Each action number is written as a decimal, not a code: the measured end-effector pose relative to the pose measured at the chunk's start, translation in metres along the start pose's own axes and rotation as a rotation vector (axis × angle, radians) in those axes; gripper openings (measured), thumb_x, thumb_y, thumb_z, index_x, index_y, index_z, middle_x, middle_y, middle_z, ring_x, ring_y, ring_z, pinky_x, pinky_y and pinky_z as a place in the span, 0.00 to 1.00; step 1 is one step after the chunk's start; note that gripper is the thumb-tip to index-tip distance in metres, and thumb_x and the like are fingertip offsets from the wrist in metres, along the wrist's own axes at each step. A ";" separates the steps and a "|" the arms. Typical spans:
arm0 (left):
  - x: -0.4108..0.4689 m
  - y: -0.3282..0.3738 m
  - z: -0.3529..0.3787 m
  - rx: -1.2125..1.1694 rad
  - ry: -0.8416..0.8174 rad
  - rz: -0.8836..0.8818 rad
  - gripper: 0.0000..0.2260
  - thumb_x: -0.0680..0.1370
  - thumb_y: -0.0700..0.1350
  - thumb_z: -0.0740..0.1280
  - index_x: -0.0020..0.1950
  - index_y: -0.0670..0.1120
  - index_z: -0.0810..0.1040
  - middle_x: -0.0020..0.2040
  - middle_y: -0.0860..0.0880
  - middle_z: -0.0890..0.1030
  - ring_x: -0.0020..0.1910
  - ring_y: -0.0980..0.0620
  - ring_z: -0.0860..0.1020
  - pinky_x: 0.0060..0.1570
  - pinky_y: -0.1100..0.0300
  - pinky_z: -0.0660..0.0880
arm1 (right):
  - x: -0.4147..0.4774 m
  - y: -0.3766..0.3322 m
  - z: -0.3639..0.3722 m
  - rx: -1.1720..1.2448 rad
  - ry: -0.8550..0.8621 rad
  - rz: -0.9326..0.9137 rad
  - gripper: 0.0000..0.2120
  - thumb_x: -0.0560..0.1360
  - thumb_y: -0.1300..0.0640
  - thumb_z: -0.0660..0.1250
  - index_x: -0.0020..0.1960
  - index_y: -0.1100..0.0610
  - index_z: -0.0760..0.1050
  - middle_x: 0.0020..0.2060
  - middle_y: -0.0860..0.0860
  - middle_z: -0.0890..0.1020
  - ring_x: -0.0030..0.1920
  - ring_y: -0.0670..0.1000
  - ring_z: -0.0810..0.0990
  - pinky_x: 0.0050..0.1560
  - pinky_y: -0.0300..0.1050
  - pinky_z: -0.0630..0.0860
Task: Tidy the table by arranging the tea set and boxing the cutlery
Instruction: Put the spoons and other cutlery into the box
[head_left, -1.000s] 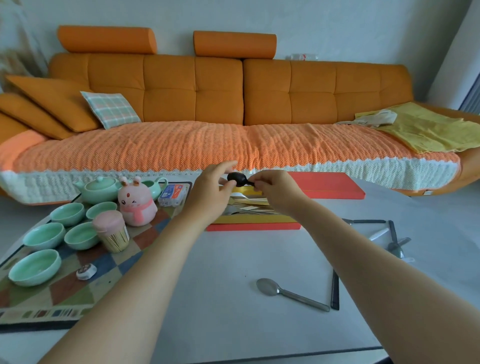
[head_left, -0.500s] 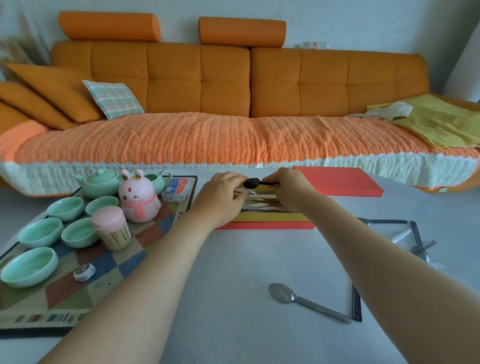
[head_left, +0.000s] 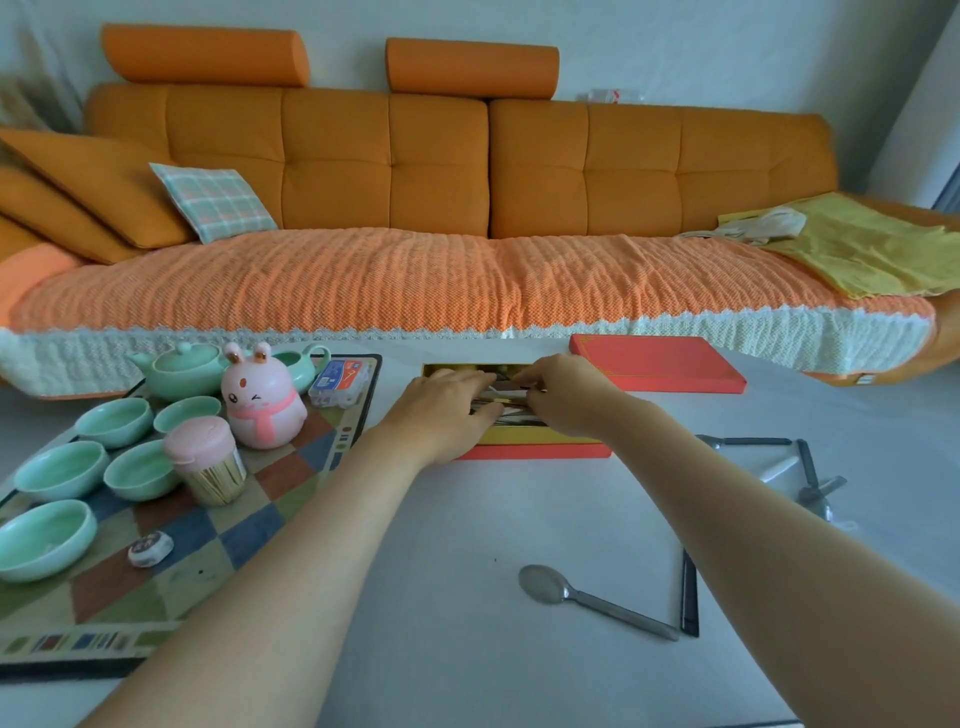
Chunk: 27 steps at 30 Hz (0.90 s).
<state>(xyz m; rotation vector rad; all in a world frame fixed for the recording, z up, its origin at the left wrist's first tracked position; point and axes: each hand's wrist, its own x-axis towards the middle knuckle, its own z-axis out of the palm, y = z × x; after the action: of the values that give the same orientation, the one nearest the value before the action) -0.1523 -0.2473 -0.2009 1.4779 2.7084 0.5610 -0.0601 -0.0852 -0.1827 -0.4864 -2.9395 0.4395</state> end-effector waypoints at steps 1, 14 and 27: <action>-0.001 0.002 0.000 -0.007 0.016 0.008 0.24 0.82 0.57 0.56 0.77 0.53 0.64 0.76 0.53 0.65 0.75 0.51 0.60 0.73 0.50 0.58 | -0.005 0.001 -0.003 0.020 0.023 0.000 0.20 0.78 0.61 0.56 0.64 0.49 0.78 0.51 0.49 0.82 0.38 0.49 0.78 0.56 0.49 0.77; -0.015 0.073 0.012 0.022 0.209 0.268 0.16 0.81 0.50 0.61 0.69 0.49 0.73 0.63 0.52 0.73 0.64 0.52 0.69 0.59 0.57 0.69 | -0.077 0.078 -0.037 0.024 0.280 0.227 0.21 0.76 0.68 0.56 0.61 0.51 0.79 0.60 0.49 0.78 0.58 0.51 0.76 0.58 0.45 0.74; -0.029 0.121 0.043 0.075 0.181 0.422 0.16 0.80 0.46 0.62 0.68 0.50 0.72 0.61 0.52 0.73 0.62 0.52 0.69 0.60 0.59 0.66 | -0.115 0.089 -0.028 -0.156 -0.052 0.193 0.18 0.77 0.66 0.62 0.57 0.45 0.78 0.54 0.49 0.75 0.56 0.54 0.74 0.56 0.46 0.73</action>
<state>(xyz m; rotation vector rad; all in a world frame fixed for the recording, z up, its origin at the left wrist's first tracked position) -0.0307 -0.1981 -0.2084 2.1383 2.5689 0.6338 0.0789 -0.0350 -0.1926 -0.7942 -3.0038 0.2465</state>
